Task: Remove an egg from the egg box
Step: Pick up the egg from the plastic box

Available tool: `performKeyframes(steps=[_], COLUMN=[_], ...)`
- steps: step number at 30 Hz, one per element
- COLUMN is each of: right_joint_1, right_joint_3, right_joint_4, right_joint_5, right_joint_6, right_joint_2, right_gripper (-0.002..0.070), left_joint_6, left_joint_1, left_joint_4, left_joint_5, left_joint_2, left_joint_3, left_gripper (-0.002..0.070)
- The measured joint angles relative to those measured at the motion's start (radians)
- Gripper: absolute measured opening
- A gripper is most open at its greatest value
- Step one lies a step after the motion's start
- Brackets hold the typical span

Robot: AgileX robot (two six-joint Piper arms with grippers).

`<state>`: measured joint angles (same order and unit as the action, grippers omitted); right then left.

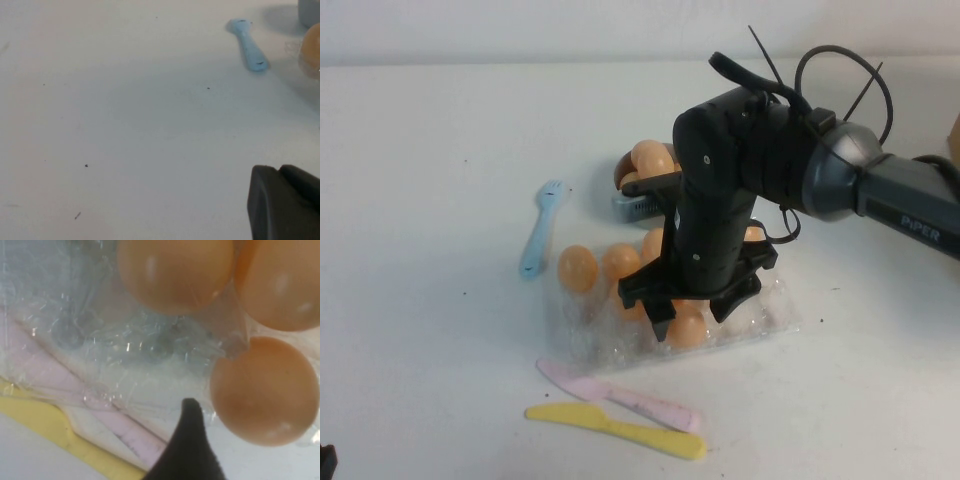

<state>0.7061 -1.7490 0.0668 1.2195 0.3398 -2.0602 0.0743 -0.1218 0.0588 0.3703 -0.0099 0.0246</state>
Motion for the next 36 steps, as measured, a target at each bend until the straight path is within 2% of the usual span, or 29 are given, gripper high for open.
performKeyframes(steps=[4, 23, 36], right_joint_1=[0.002, 0.006, 0.007], right_joint_3=[0.000, 0.000, -0.018], right_joint_4=[0.000, 0.009, 0.023], right_joint_5=[-0.002, -0.027, 0.004], right_joint_6=[0.002, 0.004, -0.021], right_joint_2=[-0.019, -0.030, 0.069], right_gripper=[0.0503, 0.0352, 0.0350], left_joint_6=[0.000, 0.000, 0.000], left_joint_1=[0.000, 0.000, 0.000], left_joint_4=[0.000, 0.000, 0.000], left_joint_5=[0.000, 0.000, 0.000], left_joint_2=[0.000, 0.000, 0.000], left_joint_3=[0.000, 0.000, 0.000], left_gripper=[-0.0003, -0.0003, -0.0003])
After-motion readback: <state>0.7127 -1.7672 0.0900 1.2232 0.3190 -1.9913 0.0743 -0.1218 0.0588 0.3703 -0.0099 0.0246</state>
